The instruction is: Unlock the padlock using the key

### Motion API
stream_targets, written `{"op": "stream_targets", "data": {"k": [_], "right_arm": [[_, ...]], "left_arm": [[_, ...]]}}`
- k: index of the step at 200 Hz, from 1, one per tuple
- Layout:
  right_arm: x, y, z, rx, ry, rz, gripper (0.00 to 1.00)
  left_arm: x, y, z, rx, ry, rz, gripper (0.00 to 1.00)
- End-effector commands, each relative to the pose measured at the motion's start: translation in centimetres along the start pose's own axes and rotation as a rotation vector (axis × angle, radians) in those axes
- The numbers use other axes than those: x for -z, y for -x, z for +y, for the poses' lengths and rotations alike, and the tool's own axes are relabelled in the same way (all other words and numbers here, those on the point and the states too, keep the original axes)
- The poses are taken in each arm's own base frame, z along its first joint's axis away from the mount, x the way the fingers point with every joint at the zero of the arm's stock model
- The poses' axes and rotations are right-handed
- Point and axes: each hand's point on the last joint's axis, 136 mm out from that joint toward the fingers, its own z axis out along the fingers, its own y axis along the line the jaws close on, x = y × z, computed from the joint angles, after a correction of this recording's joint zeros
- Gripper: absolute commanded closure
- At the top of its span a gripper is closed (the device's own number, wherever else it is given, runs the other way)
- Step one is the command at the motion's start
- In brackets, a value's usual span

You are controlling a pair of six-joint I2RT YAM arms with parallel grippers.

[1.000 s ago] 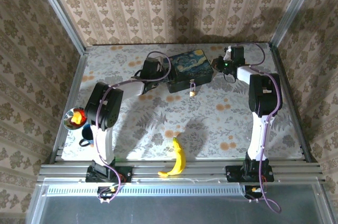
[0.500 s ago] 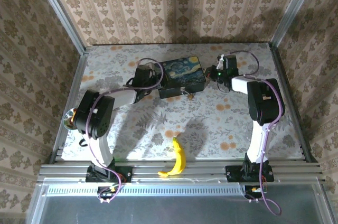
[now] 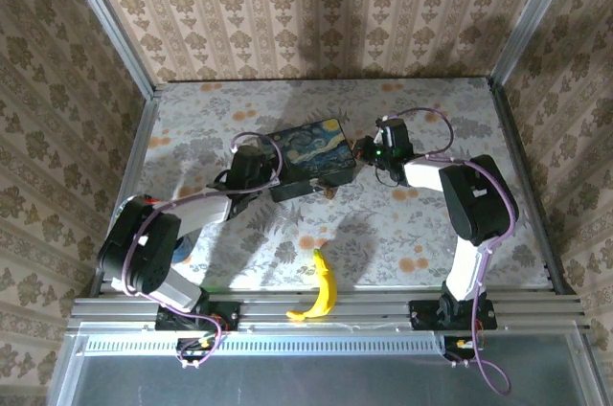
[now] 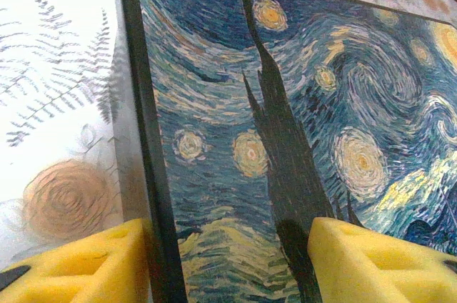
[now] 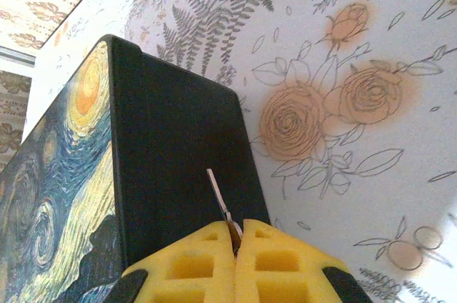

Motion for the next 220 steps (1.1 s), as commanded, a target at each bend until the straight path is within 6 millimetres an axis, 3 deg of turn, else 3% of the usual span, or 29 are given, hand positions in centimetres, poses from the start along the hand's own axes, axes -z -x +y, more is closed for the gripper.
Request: {"op": "stream_targets", "data": {"k": [1, 63, 98, 132, 163, 192, 220], "right_arm": [[0.0, -4.4, 7.2, 0.068, 0.204, 0.138, 1.00], [-1.9, -2.2, 7.1, 0.113, 0.122, 0.120, 1.00], [-2.0, -0.8, 6.0, 0.128, 0.045, 0.094, 1.00], [-0.6, 1.1, 4.1, 0.143, -0.065, 0.052, 1.00], [1.9, 2.7, 2.5, 0.159, -0.144, -0.003, 1.00], [4.7, 3.8, 1.2, 0.170, -0.203, -0.049, 1.00], [7.3, 3.5, -0.1, 0.178, -0.258, -0.072, 1.00]], "left_arm": [[0.7, -2.0, -5.2, -0.020, -0.192, 0.065, 0.41], [-2.0, -1.7, -3.3, 0.017, -0.176, 0.077, 0.40], [-1.7, -1.0, -3.1, 0.018, -0.182, 0.073, 0.34], [0.3, -0.3, -2.5, 0.019, -0.152, 0.046, 0.25], [3.0, 0.8, -1.0, -0.002, -0.074, -0.003, 0.00], [5.9, 1.8, -0.2, -0.027, 0.001, -0.042, 0.00], [8.3, 1.7, -0.3, -0.051, 0.071, -0.069, 0.00]]}}
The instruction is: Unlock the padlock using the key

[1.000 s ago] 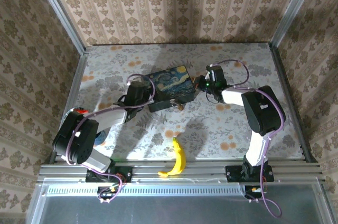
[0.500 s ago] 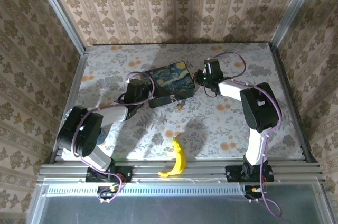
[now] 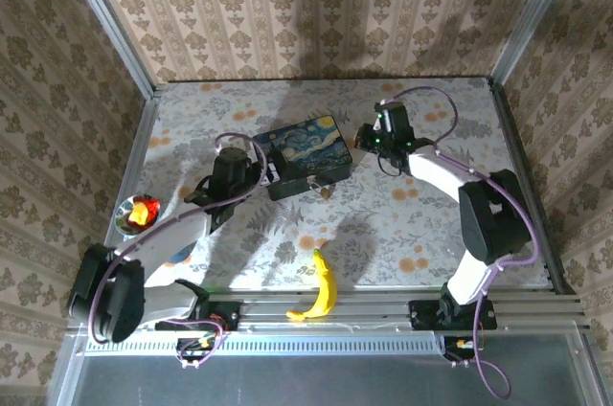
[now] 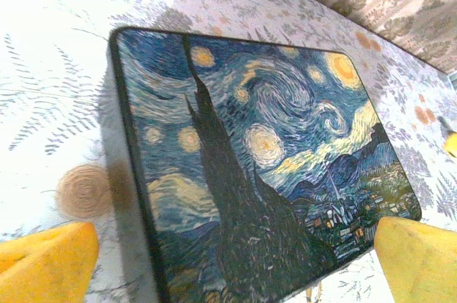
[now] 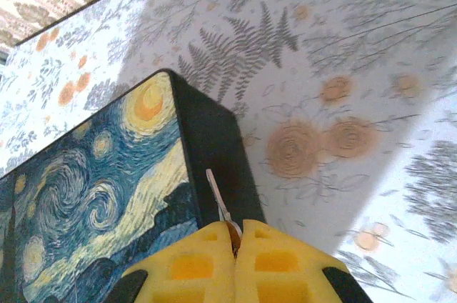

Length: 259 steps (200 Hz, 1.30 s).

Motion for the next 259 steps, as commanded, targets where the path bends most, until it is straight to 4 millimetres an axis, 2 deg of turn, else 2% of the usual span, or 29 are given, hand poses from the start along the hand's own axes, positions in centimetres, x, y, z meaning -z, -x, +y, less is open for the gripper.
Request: {"op": "stream_targets", "data": {"k": [1, 30, 47, 59, 65, 104, 137, 175, 259], "right_arm": [[2.0, -0.9, -2.7, 0.025, -0.105, 0.001, 1.00], [4.7, -2.3, -4.0, 0.025, -0.142, -0.003, 1.00], [6.0, -3.5, -4.8, 0.021, -0.158, -0.001, 1.00], [6.6, -4.6, -5.6, 0.016, -0.173, 0.010, 1.00], [7.7, -4.3, -5.4, 0.015, -0.161, -0.014, 1.00], [10.4, -5.6, -6.0, 0.016, -0.155, -0.036, 1.00], [12.1, -6.0, -6.5, 0.030, -0.165, -0.056, 1.00], [13.2, -6.2, -6.5, 0.034, -0.151, -0.083, 1.00], [13.2, -6.5, -6.4, 0.019, -0.130, -0.098, 1.00]], "left_arm": [[1.8, -1.2, 1.2, -0.055, 0.120, 0.024, 0.00], [2.9, -2.4, -1.2, -0.105, 0.116, 0.014, 0.01], [2.9, -3.9, -2.9, -0.155, 0.118, 0.033, 0.00], [2.4, -5.1, -3.8, -0.193, 0.136, 0.054, 0.00], [2.1, -5.8, -4.2, -0.211, 0.147, 0.068, 0.00], [-0.8, -9.0, -6.7, -0.312, 0.248, 0.114, 0.00], [-3.2, -11.2, -6.6, -0.284, 0.354, 0.124, 0.01], [-5.9, -13.1, -6.2, -0.240, 0.422, 0.110, 0.04], [-9.4, -14.0, -6.3, -0.225, 0.472, 0.075, 0.03]]}}
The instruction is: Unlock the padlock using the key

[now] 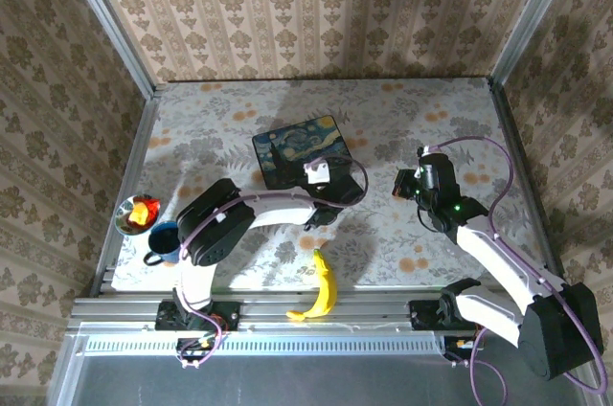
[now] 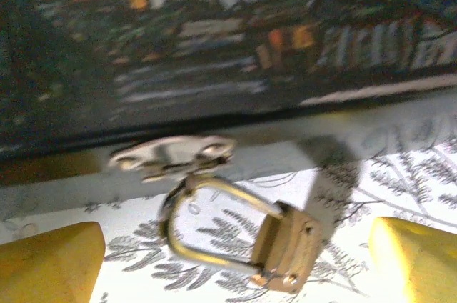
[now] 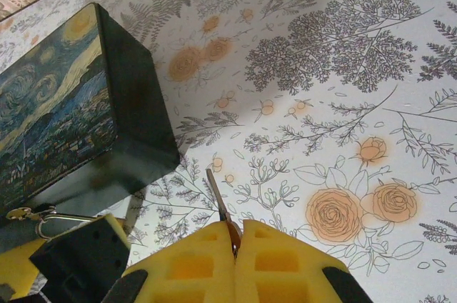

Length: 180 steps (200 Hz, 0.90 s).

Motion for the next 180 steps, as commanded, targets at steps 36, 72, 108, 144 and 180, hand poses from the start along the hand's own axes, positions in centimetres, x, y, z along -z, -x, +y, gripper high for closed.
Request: {"op": "stream_targets", "data": {"k": [36, 72, 108, 144, 180], "right_arm": [[0.1, -0.4, -0.2, -0.028, 0.008, -0.016, 1.00], [0.1, -0.4, -0.1, -0.032, 0.015, -0.015, 1.00], [0.0, -0.6, -0.1, -0.046, 0.017, -0.010, 1.00], [0.1, -0.5, -0.1, -0.050, 0.017, -0.010, 1.00], [0.1, -0.3, 0.0, -0.048, 0.021, -0.016, 1.00]], "left_arm": [[-1.3, -0.1, 0.7, 0.008, 0.081, -0.005, 0.03], [-1.8, -1.0, 1.7, -0.045, 0.139, 0.034, 0.03], [-1.3, -1.7, 2.9, -0.061, 0.154, 0.075, 0.03], [-0.1, -2.4, 4.5, -0.098, 0.161, 0.121, 0.04], [1.2, -2.6, 5.7, -0.088, 0.139, 0.150, 0.05]]}}
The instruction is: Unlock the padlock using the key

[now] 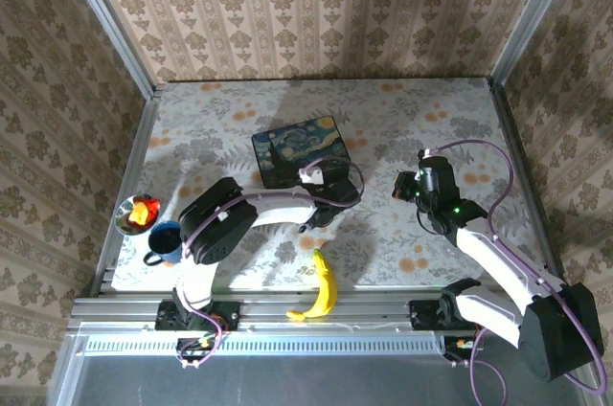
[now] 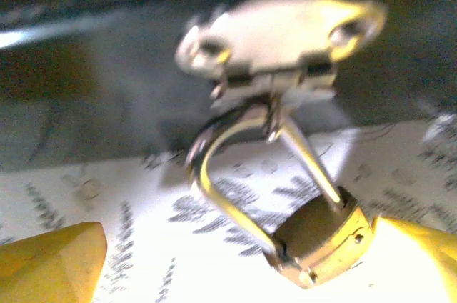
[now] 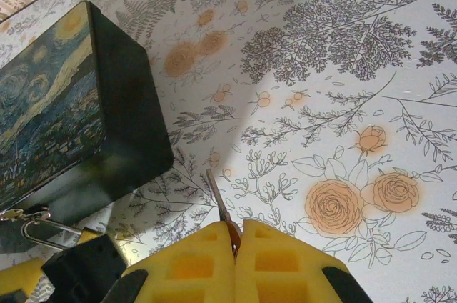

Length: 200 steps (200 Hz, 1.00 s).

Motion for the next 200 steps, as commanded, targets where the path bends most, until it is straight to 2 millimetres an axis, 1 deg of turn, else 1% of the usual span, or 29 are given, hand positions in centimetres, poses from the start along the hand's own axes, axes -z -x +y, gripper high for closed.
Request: {"op": "stream_targets", "data": {"k": [1, 17, 35, 60, 75, 94, 117, 132, 147, 160, 180, 200], "right_arm": [[0.3, 0.4, 0.4, -0.017, 0.021, -0.018, 1.00], [0.3, 0.5, 0.5, -0.017, 0.024, -0.020, 1.00], [0.4, 0.6, 0.6, -0.015, 0.027, -0.021, 1.00], [0.6, 0.7, 0.7, -0.011, 0.029, -0.025, 1.00], [0.7, 0.7, 0.7, -0.010, 0.030, -0.027, 1.00], [0.9, 0.7, 0.6, -0.010, 0.028, -0.031, 1.00], [0.6, 0.5, 0.4, -0.014, 0.023, -0.026, 1.00], [0.5, 0.4, 0.5, -0.014, 0.026, -0.020, 1.00], [0.4, 0.4, 0.5, -0.014, 0.024, -0.019, 1.00], [0.3, 0.3, 0.5, -0.014, 0.025, -0.017, 1.00], [0.2, 0.2, 0.5, -0.015, 0.026, -0.015, 1.00], [0.0, 0.1, 0.4, -0.019, 0.024, -0.011, 1.00]], "left_arm": [[1.1, -0.3, 2.0, -0.023, 0.020, 0.040, 0.05], [1.4, -0.1, 1.3, -0.030, -0.023, 0.042, 0.04], [1.5, 0.5, -0.4, -0.054, -0.084, 0.028, 0.02], [1.5, 1.5, -2.6, -0.092, -0.167, -0.007, 0.01], [1.2, 1.8, -3.1, -0.093, -0.197, -0.017, 0.02], [0.3, 2.2, -2.9, -0.085, -0.184, -0.026, 0.05], [-0.8, 2.6, -2.4, -0.072, -0.144, -0.033, 0.14], [-1.2, 2.7, -1.9, -0.055, -0.121, -0.029, 0.19], [-1.5, 2.7, -1.5, -0.041, -0.104, -0.028, 0.26], [-1.5, 2.9, -1.4, -0.036, -0.103, -0.033, 0.28], [-1.6, 2.7, -1.4, -0.043, -0.098, -0.031, 0.28], [-1.2, 2.4, -0.6, -0.046, -0.061, -0.029, 0.30]]}}
